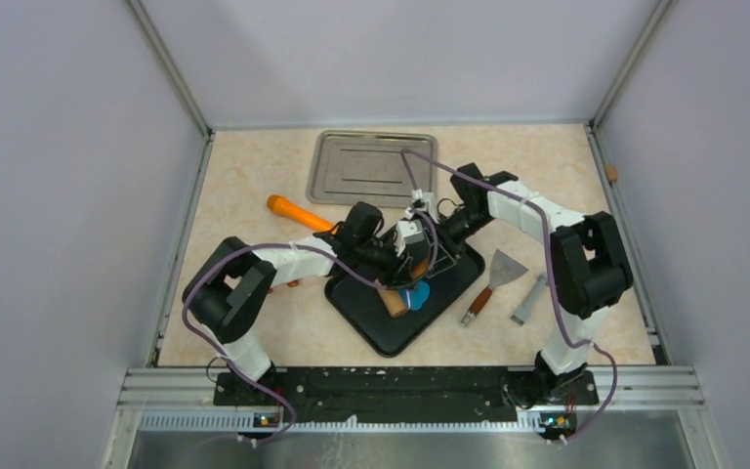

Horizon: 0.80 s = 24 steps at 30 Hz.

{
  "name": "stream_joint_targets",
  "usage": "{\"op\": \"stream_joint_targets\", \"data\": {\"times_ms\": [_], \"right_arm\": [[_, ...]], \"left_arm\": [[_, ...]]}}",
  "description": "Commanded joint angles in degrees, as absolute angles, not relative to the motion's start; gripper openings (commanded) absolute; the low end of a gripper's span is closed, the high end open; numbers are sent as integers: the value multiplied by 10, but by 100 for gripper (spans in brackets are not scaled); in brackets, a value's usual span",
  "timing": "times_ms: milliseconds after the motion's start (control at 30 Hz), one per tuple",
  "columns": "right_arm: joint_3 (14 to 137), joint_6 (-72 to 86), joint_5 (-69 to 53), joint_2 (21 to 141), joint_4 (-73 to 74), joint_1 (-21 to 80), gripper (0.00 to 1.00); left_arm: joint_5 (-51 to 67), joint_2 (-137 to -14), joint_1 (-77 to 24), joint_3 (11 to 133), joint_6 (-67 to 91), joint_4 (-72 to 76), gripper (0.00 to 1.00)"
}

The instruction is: Roll out the dumpling wrappers from the dough

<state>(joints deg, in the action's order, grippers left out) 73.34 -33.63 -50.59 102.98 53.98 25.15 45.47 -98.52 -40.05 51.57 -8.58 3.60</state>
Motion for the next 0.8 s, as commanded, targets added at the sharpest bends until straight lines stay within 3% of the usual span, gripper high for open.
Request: {"op": "stream_joint_targets", "data": {"times_ms": [0,200,767], "right_arm": [[798,-320,-467,1008,553,288,0],[803,-333,-434,967,619,264,0],[684,-296,-335,935,584,238,0]], "left_arm": [[406,-951,-405,536,-94,3,0],[426,-977,-414,587,-84,24,0],[436,-1150,-453,634,-63,121,0]]}}
